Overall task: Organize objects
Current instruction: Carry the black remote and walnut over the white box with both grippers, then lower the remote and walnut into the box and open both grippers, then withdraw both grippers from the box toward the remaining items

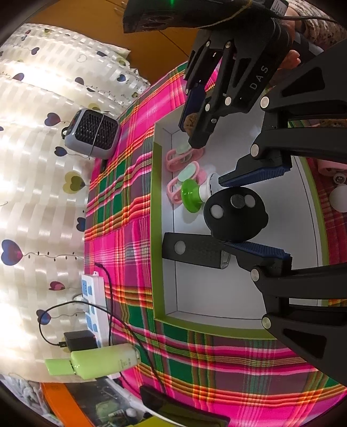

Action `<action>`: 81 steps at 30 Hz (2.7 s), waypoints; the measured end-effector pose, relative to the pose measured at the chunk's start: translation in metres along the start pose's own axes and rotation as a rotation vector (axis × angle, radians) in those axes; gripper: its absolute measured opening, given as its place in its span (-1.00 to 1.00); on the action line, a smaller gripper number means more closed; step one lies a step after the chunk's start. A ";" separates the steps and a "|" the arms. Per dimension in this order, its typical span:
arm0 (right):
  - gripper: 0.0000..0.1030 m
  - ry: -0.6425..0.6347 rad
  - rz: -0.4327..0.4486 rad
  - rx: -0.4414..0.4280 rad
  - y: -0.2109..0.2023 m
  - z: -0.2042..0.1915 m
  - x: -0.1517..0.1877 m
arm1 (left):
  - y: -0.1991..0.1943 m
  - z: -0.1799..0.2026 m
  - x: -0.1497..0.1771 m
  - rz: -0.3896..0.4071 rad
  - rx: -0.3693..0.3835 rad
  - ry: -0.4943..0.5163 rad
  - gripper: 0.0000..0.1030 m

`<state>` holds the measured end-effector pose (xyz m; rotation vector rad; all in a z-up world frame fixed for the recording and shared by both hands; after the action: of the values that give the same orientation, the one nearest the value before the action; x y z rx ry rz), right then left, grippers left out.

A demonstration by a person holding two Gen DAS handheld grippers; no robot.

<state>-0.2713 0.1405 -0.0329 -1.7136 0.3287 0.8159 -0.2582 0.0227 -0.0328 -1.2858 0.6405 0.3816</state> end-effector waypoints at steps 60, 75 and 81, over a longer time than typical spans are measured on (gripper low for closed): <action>-0.17 0.078 0.138 0.078 -0.082 -0.033 0.037 | -0.073 0.009 0.045 0.080 0.003 0.005 -0.05; -0.17 0.135 0.097 -0.004 -0.085 -0.056 0.077 | -0.094 -0.007 0.075 0.094 -0.094 0.021 -0.05; -0.17 0.123 0.084 -0.013 -0.085 -0.062 0.087 | -0.094 -0.011 0.083 0.079 -0.119 0.035 -0.05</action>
<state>-0.1364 0.1261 -0.0214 -1.7756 0.4822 0.7764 -0.1406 -0.0192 -0.0152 -1.3857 0.7085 0.4690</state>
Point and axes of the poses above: each gripper's, at about its wrist camera, not at the fingertips, and y roughly the way its jaws point, z to its right, x to its underside, the point moved 8 cm from there along y, roughly the way its jaws point, and after that the axes turned 4 degrees about y, right-handed, at the moved point
